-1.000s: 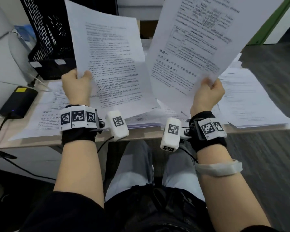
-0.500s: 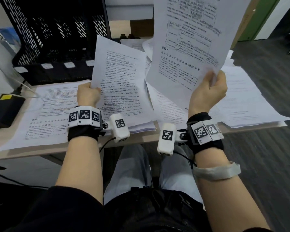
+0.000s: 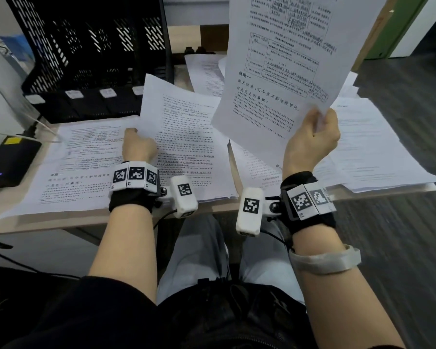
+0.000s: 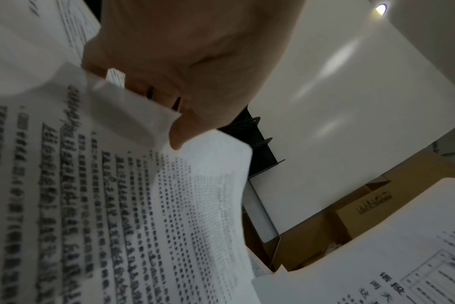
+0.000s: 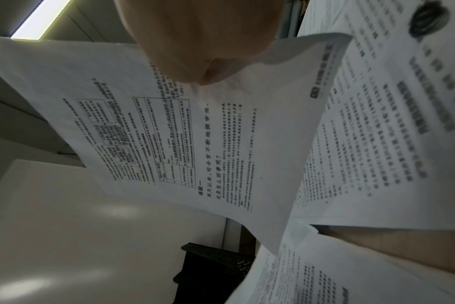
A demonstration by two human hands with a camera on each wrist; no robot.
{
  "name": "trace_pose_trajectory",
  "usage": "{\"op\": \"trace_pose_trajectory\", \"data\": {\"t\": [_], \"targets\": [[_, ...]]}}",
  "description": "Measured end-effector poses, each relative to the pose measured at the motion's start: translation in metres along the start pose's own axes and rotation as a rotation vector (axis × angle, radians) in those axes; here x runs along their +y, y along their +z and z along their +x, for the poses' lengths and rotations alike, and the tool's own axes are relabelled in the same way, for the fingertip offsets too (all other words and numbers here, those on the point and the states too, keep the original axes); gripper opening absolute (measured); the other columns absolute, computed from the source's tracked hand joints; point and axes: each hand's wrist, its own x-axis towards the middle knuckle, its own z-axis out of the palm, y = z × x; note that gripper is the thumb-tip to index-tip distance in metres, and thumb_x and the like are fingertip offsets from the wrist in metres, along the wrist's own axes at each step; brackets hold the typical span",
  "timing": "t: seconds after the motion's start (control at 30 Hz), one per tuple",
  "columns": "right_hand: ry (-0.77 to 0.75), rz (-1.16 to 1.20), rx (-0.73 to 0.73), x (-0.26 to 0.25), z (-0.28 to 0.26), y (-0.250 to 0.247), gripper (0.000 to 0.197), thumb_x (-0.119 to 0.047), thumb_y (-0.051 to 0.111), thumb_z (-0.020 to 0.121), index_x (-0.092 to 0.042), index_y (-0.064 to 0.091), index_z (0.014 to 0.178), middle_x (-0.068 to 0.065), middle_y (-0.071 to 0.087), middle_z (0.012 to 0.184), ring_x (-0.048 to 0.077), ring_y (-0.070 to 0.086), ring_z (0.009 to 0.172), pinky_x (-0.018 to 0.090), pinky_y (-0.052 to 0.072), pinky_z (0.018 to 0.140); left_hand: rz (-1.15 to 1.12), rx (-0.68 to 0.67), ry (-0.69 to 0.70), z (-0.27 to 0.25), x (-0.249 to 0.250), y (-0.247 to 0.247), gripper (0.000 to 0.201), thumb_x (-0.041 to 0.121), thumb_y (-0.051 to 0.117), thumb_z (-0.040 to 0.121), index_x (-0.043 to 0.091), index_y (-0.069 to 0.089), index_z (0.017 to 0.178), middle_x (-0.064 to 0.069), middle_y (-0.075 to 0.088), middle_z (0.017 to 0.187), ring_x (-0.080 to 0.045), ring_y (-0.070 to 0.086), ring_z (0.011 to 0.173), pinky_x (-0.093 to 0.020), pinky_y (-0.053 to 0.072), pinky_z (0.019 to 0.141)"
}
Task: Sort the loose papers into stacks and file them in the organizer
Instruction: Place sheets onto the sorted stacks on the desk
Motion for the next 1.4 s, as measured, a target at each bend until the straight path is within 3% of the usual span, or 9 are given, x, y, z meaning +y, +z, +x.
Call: {"op": "trace_pose_trajectory", "data": {"t": [0.13, 0.27, 0.47, 0.63, 0.8, 0.97, 1.1, 1.23, 1.4], "targets": [[-0.031, 0.018, -0.013, -0.004, -0.005, 0.002, 0.013, -0.009, 0.049, 0.094, -0.011, 0.049, 0.081, 0.004, 0.058, 0.083, 0.009, 0.049, 0.073, 0.018, 0.044, 0.074, -0.076, 0.049, 0.05, -0.001, 0.005, -0.01, 0.056, 0.005, 0.051, 0.089, 0.005, 0.032, 0.142, -0.016, 0.042, 0.143, -0.03, 0.043, 0.13, -0.038, 0.038, 0.108], [0.018, 0.026, -0.059, -0.01, -0.012, 0.006, 0.033, -0.007, 0.049, 0.093, -0.027, 0.04, 0.068, -0.015, 0.043, 0.069, -0.003, 0.04, 0.059, 0.009, 0.038, 0.065, -0.368, -0.034, 0.141, -0.018, 0.015, -0.027, 0.023, 0.019, 0.047, 0.094, 0.007, 0.063, 0.106, -0.011, 0.063, 0.103, -0.016, 0.058, 0.097, -0.033, 0.046, 0.087], [0.175, 0.051, -0.303, -0.014, -0.028, 0.017, 0.029, -0.003, 0.052, 0.086, -0.013, 0.043, 0.061, -0.007, 0.042, 0.062, -0.001, 0.037, 0.055, 0.018, 0.034, 0.06, -0.412, -0.172, 0.205, -0.044, 0.006, -0.052, 0.041, 0.044, 0.05, 0.094, 0.015, 0.059, 0.122, 0.005, 0.064, 0.113, -0.007, 0.06, 0.095, -0.02, 0.046, 0.078], [0.278, -0.082, -0.618, -0.011, -0.061, 0.027, 0.011, 0.002, 0.049, 0.083, 0.005, 0.058, 0.077, 0.007, 0.055, 0.069, 0.017, 0.049, 0.066, 0.027, 0.041, 0.06, -0.373, -0.069, 0.197, -0.056, -0.029, -0.073, 0.024, 0.013, 0.067, 0.082, 0.011, 0.069, 0.106, -0.005, 0.071, 0.097, -0.014, 0.066, 0.081, -0.026, 0.052, 0.069], [0.265, -0.176, -0.758, -0.008, -0.092, 0.037, 0.027, -0.007, 0.048, 0.069, 0.011, 0.059, 0.087, 0.031, 0.065, 0.095, 0.046, 0.063, 0.087, 0.054, 0.054, 0.08, -0.541, 0.091, 0.073, -0.056, -0.061, -0.096, 0.017, 0.009, 0.049, 0.092, 0.011, 0.065, 0.098, 0.001, 0.065, 0.077, -0.004, 0.061, 0.06, -0.013, 0.048, 0.048], [0.254, -0.221, -0.931, -0.019, -0.127, 0.051, 0.025, -0.004, 0.049, 0.074, 0.008, 0.065, 0.09, 0.024, 0.07, 0.096, 0.041, 0.065, 0.094, 0.058, 0.052, 0.083, -0.635, 0.224, 0.004, -0.045, -0.094, -0.13, 0.021, 0.008, 0.056, 0.087, 0.01, 0.066, 0.106, -0.004, 0.066, 0.097, -0.013, 0.059, 0.091, -0.019, 0.048, 0.078], [0.275, -0.232, -0.998, -0.017, -0.154, 0.07, 0.028, -0.011, 0.05, 0.069, 0.008, 0.064, 0.084, 0.025, 0.069, 0.094, 0.042, 0.065, 0.094, 0.061, 0.051, 0.082, -0.551, 0.285, 0.021, -0.039, -0.115, -0.151, 0.03, 0.007, 0.053, 0.089, 0.01, 0.064, 0.117, -0.001, 0.063, 0.112, -0.007, 0.055, 0.097, -0.007, 0.046, 0.076], [0.308, -0.242, -1.056, -0.016, -0.178, 0.087, 0.019, -0.002, 0.05, 0.077, 0.002, 0.067, 0.081, 0.021, 0.071, 0.093, 0.038, 0.067, 0.09, 0.055, 0.054, 0.083, -0.418, 0.318, 0.0, -0.036, -0.132, -0.166, 0.037, 0.013, 0.048, 0.085, 0.014, 0.064, 0.119, -0.008, 0.061, 0.124, -0.024, 0.056, 0.115, -0.044, 0.05, 0.097], [0.287, -0.229, -1.01, -0.004, -0.202, 0.112, 0.028, -0.005, 0.045, 0.067, 0.021, 0.051, 0.076, 0.039, 0.061, 0.084, 0.033, 0.056, 0.065, 0.04, 0.049, 0.066, -0.351, 0.219, -0.048, -0.028, -0.152, -0.17, 0.035, 0.007, 0.05, 0.09, 0.003, 0.057, 0.124, -0.011, 0.057, 0.128, -0.027, 0.05, 0.123, -0.031, 0.039, 0.105]]}}
